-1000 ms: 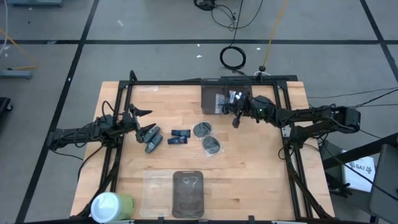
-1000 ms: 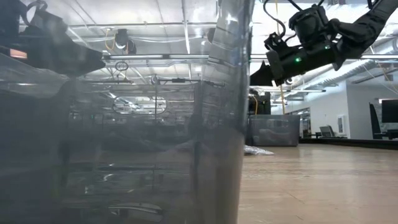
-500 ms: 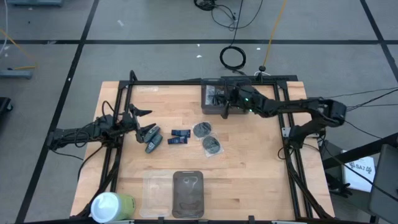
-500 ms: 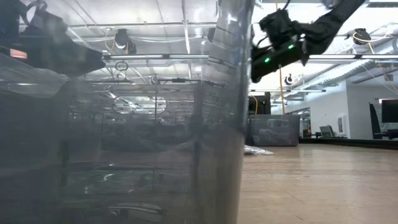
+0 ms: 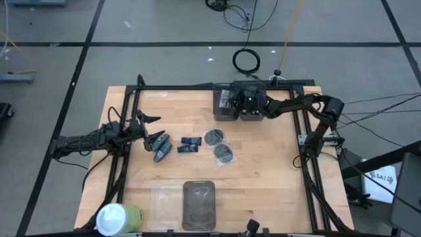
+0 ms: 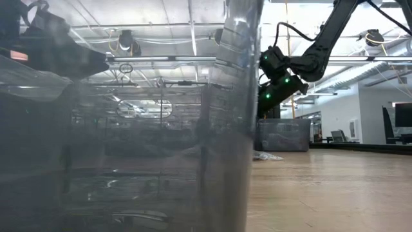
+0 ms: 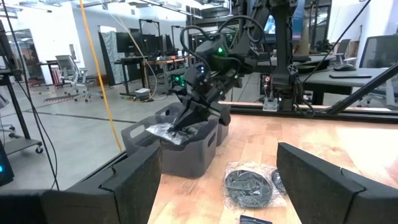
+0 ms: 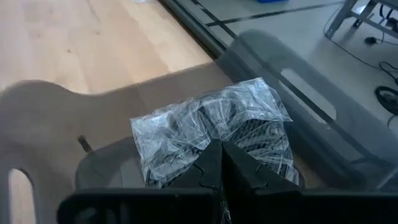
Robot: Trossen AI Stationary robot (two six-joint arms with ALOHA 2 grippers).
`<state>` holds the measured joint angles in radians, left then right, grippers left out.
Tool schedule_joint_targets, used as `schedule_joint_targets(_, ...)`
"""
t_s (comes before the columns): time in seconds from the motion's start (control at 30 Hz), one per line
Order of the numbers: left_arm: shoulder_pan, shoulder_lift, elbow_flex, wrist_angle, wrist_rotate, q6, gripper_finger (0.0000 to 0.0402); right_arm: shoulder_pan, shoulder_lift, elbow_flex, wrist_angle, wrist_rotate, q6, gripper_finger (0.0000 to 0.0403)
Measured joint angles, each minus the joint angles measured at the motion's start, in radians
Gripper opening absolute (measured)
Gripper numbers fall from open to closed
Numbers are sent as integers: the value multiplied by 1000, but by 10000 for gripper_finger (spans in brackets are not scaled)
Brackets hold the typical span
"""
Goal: Pick & Place Travel size toiletries
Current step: Put the bottom black hairbrush into the top left black bin
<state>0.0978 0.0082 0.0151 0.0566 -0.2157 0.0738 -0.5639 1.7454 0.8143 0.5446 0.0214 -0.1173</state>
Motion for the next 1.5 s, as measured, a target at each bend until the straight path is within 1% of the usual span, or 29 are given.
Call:
schedule_joint_targets(0.53,0,0,0,0,0,0,310,4,-6,0,14,2,0,4)
schedule_joint_targets(0.63,0,0,0,0,0,0,310,4,-21,0,2,2,20,21)
schedule_joint_targets(0.93,0,0,0,0,0,0,310,12,-38,0,14,2,28,96)
schedule_joint_targets(1.1,0,0,0,0,0,0,310,37,-89,-1,-2,-1,27,121)
schedule_joint_targets(1.3,0,0,0,0,0,0,310,114,-210,-1,-12,-99,26,127)
schedule_joint_targets(1.5,0,0,0,0,0,0,310,238,-312,-1,-62,-193,26,128)
